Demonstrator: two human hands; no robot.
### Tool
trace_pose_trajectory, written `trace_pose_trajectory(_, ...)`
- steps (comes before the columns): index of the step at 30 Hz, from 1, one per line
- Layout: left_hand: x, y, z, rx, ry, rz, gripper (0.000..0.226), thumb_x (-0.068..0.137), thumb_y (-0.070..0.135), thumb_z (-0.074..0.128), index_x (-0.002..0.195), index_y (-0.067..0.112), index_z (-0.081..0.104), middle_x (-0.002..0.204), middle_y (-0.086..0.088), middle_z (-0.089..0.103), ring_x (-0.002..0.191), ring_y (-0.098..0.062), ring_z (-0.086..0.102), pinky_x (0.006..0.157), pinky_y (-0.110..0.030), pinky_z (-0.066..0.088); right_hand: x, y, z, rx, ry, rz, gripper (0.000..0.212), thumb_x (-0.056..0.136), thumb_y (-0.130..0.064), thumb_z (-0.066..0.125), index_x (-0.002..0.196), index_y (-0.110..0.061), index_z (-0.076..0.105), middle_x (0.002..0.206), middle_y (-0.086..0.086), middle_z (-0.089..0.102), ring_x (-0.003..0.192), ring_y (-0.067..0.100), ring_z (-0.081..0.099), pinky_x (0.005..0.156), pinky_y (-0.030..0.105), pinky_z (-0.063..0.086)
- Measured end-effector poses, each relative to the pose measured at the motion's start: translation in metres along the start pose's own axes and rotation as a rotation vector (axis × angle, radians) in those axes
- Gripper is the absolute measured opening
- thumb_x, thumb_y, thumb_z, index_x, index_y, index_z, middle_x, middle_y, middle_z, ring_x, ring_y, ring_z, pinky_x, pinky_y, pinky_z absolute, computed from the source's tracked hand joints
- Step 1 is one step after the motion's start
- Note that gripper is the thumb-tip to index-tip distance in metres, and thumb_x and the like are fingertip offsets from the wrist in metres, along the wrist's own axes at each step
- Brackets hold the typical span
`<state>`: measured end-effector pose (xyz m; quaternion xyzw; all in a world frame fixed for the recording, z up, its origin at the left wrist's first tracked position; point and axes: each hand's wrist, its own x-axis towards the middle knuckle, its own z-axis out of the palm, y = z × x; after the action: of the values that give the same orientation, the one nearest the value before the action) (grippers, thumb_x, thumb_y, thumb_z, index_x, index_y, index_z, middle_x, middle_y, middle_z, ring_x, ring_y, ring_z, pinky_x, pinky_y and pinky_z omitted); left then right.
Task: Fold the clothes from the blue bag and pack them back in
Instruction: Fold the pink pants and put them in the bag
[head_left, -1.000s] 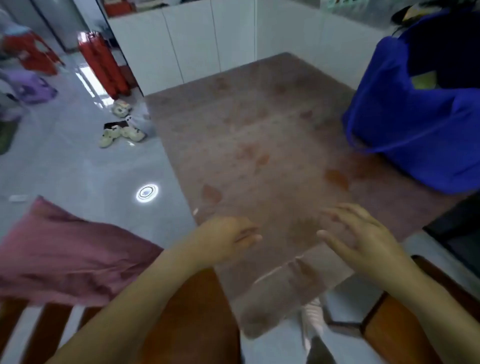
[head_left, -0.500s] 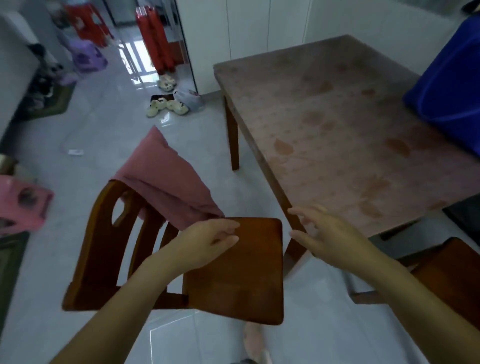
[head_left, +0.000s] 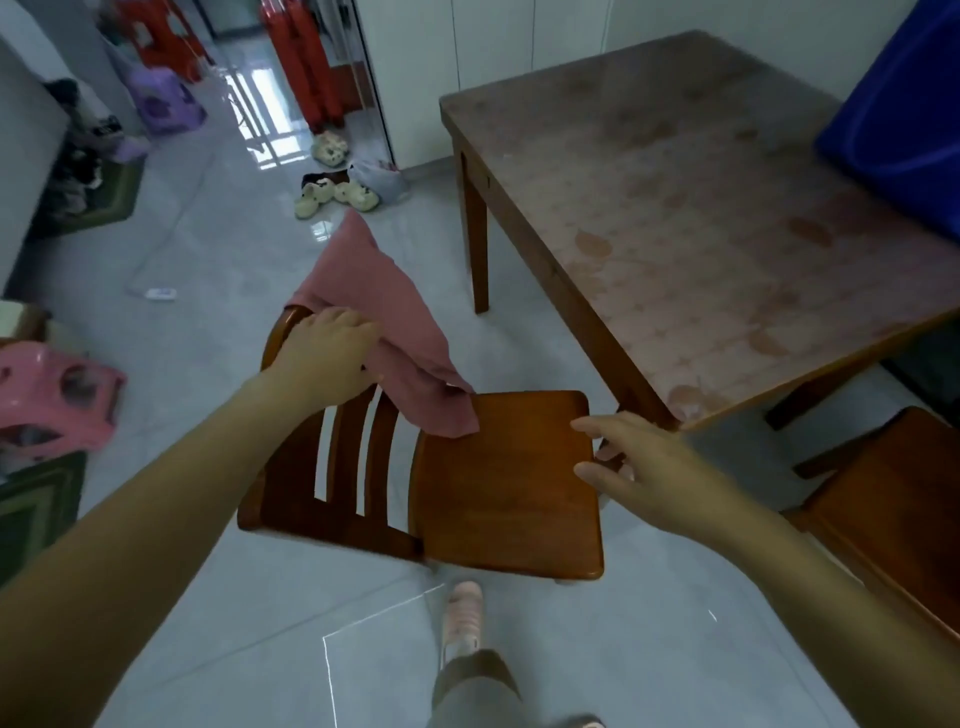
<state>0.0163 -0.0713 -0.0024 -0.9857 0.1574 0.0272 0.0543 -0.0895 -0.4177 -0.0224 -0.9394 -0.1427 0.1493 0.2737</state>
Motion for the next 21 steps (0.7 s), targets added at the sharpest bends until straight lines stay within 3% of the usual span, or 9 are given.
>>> trace_pose_trajectory(4, 0.037, -0.054, 0.008, 0.054, -0.079, -0.050, 0.064, 0.079, 0.044, 0.066, 0.134, 0.016, 0.047, 0.142, -0.010, 0.042, 0.130, -0.034, 0.036, 0.104, -0.051, 0.036, 0.023, -0.009, 0.006, 0.043, 0.029, 0.071, 0.055, 0.089, -0.049, 0.051, 0.140, -0.035, 0.036, 0.133, -0.014, 0.046, 0.100, -0.002, 0.052, 0.078, 0.015, 0.046)
trace_pose_trajectory(9, 0.058, -0.103, 0.021, -0.398, -0.059, -0.260, 0.071, 0.084, 0.044, 0.063, 0.142, 0.015, 0.035, 0.146, -0.016, 0.033, 0.129, -0.036, 0.038, 0.102, -0.048, 0.038, 0.088, -0.051, 0.019, 0.105, 0.030, 0.106, 0.057, 0.090, -0.047, 0.054, 0.141, -0.033, 0.034, 0.131, -0.008, 0.049, 0.102, 0.001, 0.053, 0.082, 0.020, 0.049)
trace_pose_trajectory(12, 0.058, -0.116, 0.038, -0.476, -0.119, -0.191, 0.066, 0.086, 0.029, 0.065, 0.143, 0.017, 0.035, 0.147, -0.014, 0.031, 0.127, -0.031, 0.042, 0.101, -0.039, 0.038, 0.140, -0.091, 0.034, 0.129, 0.015, 0.049, 0.058, 0.090, -0.042, 0.057, 0.142, -0.028, 0.035, 0.134, -0.006, 0.049, 0.111, 0.007, 0.052, 0.089, 0.025, 0.048)
trace_pose_trajectory(16, 0.051, -0.124, 0.065, -0.760, 0.101, -0.219, 0.049, 0.092, 0.033, 0.055, 0.138, 0.020, 0.045, 0.136, -0.004, 0.048, 0.121, -0.020, 0.049, 0.100, -0.038, 0.043, 0.220, -0.133, 0.065, 0.152, 0.022, 0.038, 0.071, 0.087, -0.047, 0.059, 0.147, -0.027, 0.026, 0.145, -0.001, 0.041, 0.126, 0.018, 0.046, 0.100, 0.039, 0.045)
trace_pose_trajectory(19, 0.049, -0.129, 0.067, -1.057, 0.220, -0.507, 0.030, 0.096, 0.031, 0.048, 0.121, 0.018, 0.056, 0.113, 0.000, 0.059, 0.101, -0.020, 0.060, 0.088, -0.038, 0.051, 0.268, -0.159, 0.086, 0.102, 0.083, -0.025, 0.074, 0.088, -0.051, 0.056, 0.148, -0.027, 0.021, 0.151, -0.002, 0.032, 0.133, 0.020, 0.038, 0.103, 0.041, 0.041)
trace_pose_trajectory(21, 0.049, -0.128, 0.064, -1.190, 0.151, -0.708, 0.021, 0.097, 0.029, 0.040, 0.091, 0.020, 0.058, 0.093, -0.006, 0.059, 0.089, -0.028, 0.061, 0.078, -0.041, 0.054, 0.291, -0.175, 0.094, 0.018, 0.125, -0.078, 0.073, 0.087, -0.048, 0.057, 0.147, -0.026, 0.021, 0.149, -0.001, 0.033, 0.131, 0.021, 0.039, 0.098, 0.039, 0.042)
